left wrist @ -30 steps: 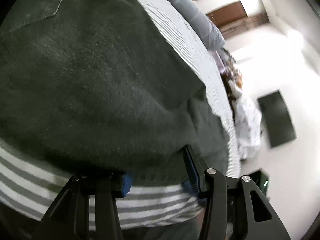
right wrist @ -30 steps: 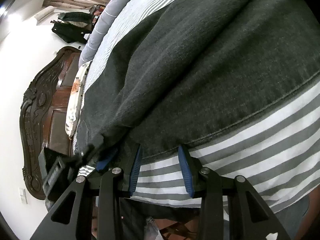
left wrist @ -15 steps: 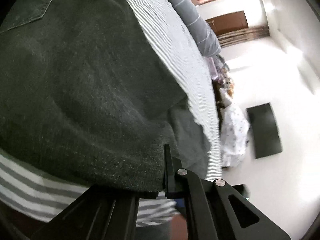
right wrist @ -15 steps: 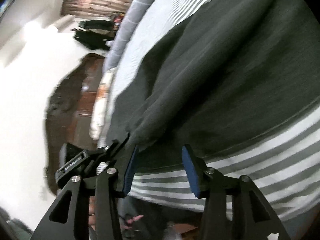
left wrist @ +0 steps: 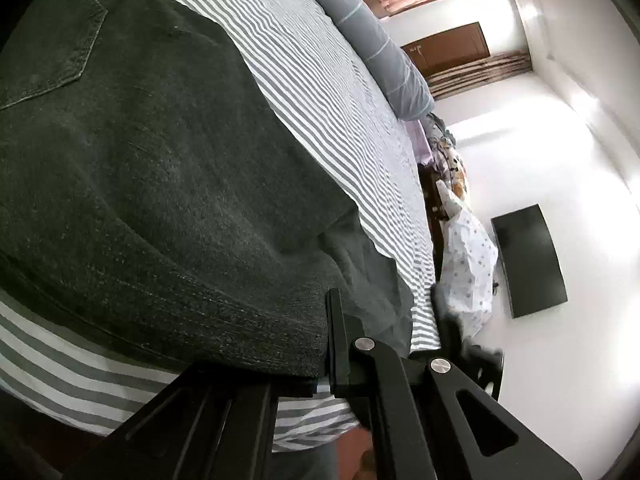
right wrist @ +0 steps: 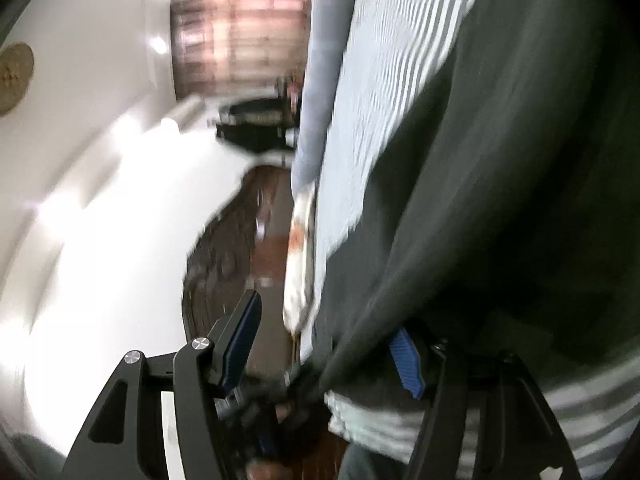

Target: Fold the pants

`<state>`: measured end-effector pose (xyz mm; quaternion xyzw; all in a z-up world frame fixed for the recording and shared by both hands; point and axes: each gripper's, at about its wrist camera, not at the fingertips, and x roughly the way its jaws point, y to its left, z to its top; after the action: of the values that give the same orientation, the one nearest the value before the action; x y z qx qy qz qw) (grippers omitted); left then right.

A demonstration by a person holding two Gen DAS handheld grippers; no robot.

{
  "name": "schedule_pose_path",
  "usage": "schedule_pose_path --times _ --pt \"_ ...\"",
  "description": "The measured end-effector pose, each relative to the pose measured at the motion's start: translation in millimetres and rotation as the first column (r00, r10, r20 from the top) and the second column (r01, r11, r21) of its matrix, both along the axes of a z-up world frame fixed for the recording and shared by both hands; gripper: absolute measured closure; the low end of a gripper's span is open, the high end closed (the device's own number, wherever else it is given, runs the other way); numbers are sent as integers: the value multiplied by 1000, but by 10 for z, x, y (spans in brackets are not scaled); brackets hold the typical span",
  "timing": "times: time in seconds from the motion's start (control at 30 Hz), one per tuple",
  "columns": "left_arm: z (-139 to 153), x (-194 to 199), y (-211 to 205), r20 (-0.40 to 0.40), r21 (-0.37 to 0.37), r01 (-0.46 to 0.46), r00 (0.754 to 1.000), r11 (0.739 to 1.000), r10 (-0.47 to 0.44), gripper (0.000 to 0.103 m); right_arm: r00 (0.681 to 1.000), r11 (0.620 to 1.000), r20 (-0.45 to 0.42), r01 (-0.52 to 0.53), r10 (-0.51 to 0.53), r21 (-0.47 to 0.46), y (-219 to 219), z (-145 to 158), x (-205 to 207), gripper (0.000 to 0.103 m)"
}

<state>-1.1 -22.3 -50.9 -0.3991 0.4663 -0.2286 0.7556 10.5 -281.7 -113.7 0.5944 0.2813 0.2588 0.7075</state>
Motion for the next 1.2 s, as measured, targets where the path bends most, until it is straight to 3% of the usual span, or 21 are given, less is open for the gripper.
schedule_pose_path --times 0.2,0.33,0.43,0.7,0.8,0.97,1.1,1.2 --pt "-14 30 -86 3 35 33 999 999 -33 100 982 982 43 188 -186 -26 -692 151 -8 43" --pt "-26 38 -128 6 71 48 999 996 -48 100 945 945 85 321 -315 -67 -1206 343 -17 43" --pt "-81 47 -131 -14 76 46 999 996 -45 100 945 936 55 327 -322 -132 -1431 413 147 43" --pt "-167 81 -125 -43 100 42 998 994 -38 100 975 927 -74 173 -209 -332 -1485 295 878 43" --pt "-211 106 -114 -60 109 44 998 993 -38 100 979 897 -117 104 -170 -430 -1307 331 1197 43" --pt "-285 127 -131 -77 129 61 996 990 -51 100 968 817 -231 -55 -97 -573 -1093 569 1791 43" --pt "-351 150 -118 -99 117 63 994 991 -52 100 959 669 -280 -180 -45 -721 -864 829 2212 43" --pt "-390 179 -108 -111 112 67 992 991 -55 100 961 652 -278 -209 -2 -729 -764 949 2364 43"
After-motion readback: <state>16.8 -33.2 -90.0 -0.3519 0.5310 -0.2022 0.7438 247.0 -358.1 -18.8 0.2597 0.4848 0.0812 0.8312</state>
